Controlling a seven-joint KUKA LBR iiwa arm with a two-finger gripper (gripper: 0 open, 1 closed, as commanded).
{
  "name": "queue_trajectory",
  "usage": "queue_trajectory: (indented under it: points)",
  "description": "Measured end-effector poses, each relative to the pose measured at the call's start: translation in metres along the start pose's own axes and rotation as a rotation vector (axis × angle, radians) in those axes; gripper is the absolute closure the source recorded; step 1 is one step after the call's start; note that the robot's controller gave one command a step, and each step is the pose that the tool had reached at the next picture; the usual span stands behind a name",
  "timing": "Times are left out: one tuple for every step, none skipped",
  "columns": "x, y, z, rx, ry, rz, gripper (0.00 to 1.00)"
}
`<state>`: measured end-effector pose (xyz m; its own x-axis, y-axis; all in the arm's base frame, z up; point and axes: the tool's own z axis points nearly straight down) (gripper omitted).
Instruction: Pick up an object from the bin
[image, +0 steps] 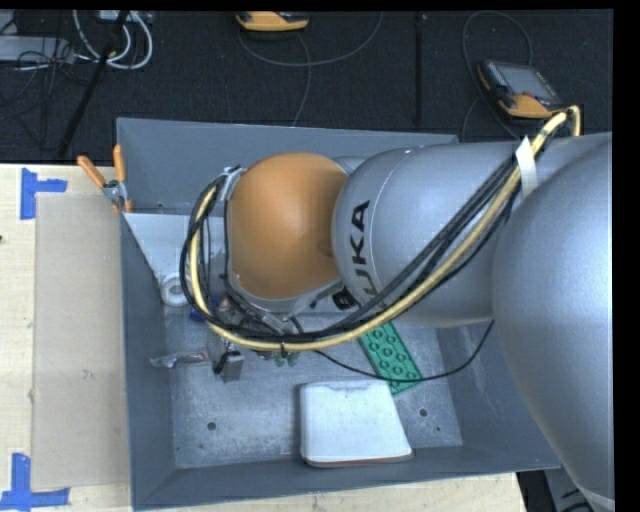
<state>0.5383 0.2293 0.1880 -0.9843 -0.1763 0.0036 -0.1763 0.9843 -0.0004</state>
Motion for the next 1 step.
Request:
queue_trajectory:
  points:
    - [0.0187,0.0073,-0.0820,-0.003,-0.012,-0.010,1.00]
